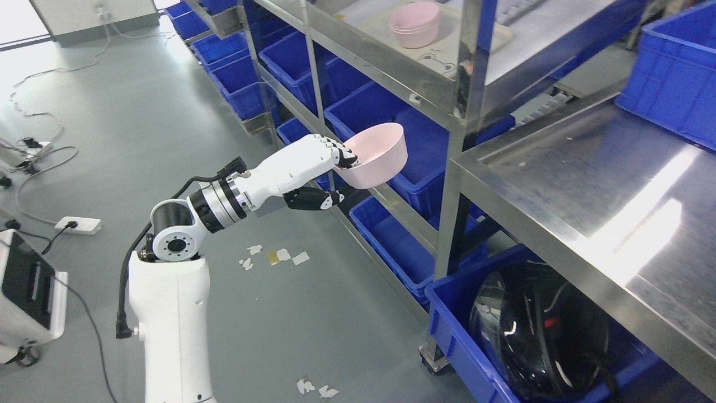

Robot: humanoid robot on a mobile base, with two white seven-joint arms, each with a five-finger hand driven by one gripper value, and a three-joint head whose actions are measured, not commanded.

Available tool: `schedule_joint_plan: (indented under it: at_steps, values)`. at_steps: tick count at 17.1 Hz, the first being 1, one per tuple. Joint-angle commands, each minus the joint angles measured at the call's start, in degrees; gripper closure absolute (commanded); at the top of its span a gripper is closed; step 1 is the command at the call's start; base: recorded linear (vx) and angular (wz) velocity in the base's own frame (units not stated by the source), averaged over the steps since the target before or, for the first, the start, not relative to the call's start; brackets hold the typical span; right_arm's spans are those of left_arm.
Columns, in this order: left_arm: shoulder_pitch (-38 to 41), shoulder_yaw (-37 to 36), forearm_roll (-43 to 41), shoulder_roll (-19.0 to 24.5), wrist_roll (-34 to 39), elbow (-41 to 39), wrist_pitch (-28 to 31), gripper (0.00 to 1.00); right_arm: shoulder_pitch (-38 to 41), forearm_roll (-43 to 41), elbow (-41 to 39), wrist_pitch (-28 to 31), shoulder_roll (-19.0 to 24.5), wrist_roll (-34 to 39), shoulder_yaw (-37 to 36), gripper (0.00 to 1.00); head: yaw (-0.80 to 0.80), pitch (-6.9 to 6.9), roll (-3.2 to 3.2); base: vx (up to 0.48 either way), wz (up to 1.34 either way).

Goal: Stack pink IKEA bowl on shelf middle layer
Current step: 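Hold the pink bowl in the left hand while the robot turns and drives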

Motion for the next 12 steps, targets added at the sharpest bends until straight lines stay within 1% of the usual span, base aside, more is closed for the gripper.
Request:
schedule_joint_plan:
  at_steps: [1,12]
  values:
    - [0.1,0.1,0.0,0.9,-0.1,-0.4,0.0,0.98,1.2,0.0,-1.0,0.0,-1.0,0.0,0.0,0.0,0.0,0.0,0.0,0.128,0.56]
    - [0.7,0.2,-0.2,0.9,-0.1,-0.1,0.0,0.98,1.2,0.0,-1.0,0.0,-1.0,0.0,0.0,0.0,0.0,0.01,0.0,0.158,0.6]
